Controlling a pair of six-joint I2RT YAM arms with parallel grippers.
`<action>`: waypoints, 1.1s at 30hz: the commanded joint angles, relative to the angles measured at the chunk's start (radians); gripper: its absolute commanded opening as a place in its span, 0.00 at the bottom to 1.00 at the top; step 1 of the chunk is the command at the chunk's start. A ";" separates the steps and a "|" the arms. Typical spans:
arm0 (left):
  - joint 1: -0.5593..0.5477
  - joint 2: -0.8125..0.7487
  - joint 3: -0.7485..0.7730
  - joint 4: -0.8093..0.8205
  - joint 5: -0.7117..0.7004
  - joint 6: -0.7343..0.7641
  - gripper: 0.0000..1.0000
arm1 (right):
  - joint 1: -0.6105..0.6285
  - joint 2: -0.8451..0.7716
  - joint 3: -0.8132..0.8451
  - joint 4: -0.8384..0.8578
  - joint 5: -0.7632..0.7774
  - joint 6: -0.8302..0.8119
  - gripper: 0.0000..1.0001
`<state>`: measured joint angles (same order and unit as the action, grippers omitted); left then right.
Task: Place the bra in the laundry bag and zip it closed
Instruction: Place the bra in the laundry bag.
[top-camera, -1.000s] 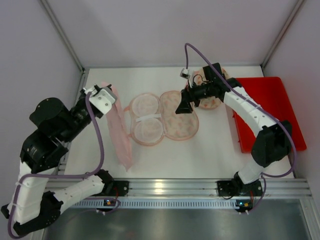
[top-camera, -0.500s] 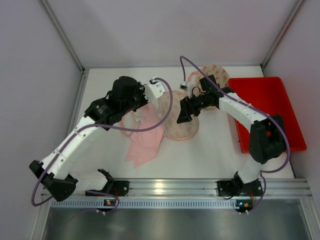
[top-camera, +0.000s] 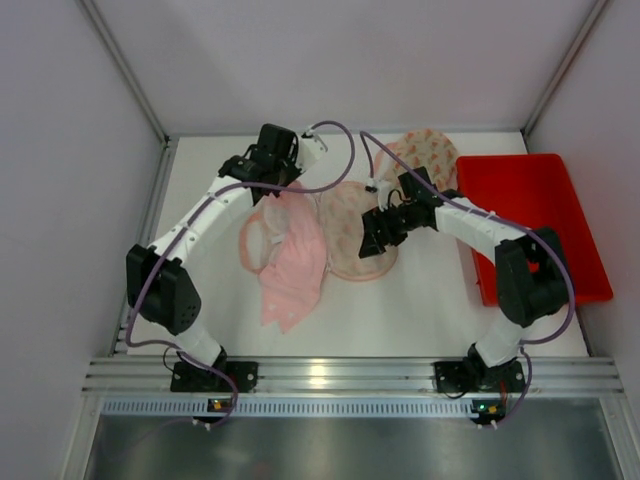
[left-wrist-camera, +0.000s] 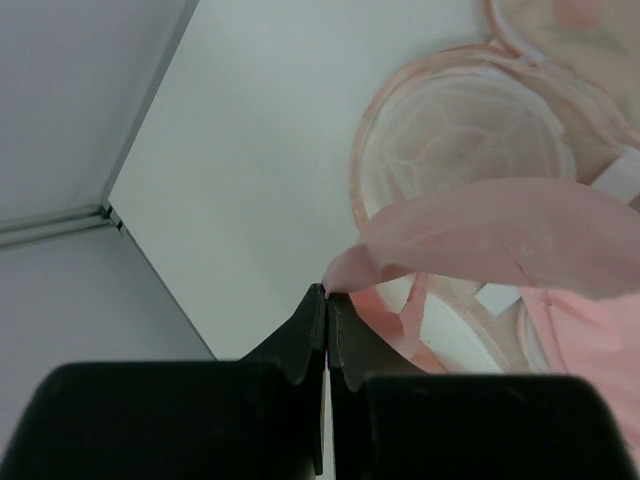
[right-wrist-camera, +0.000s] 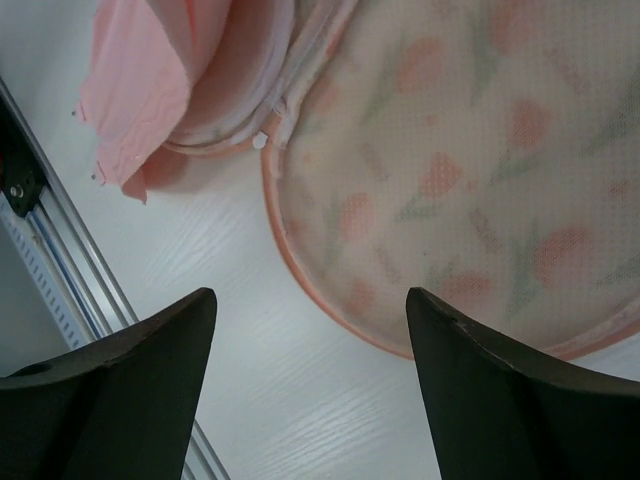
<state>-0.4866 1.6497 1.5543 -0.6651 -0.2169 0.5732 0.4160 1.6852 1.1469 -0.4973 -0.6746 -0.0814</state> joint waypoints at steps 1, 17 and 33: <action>0.028 0.030 0.076 0.045 -0.033 -0.018 0.00 | 0.000 0.008 -0.019 0.062 0.049 0.026 0.76; 0.112 0.222 0.139 0.015 -0.047 -0.045 0.21 | 0.014 0.085 -0.058 0.072 0.098 0.014 0.67; 0.175 -0.168 -0.175 0.018 0.399 -0.109 0.50 | 0.018 0.039 -0.058 0.167 0.056 0.029 0.41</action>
<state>-0.3161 1.5772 1.4570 -0.6613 0.0555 0.5213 0.4252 1.7699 1.0863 -0.4274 -0.5903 -0.0727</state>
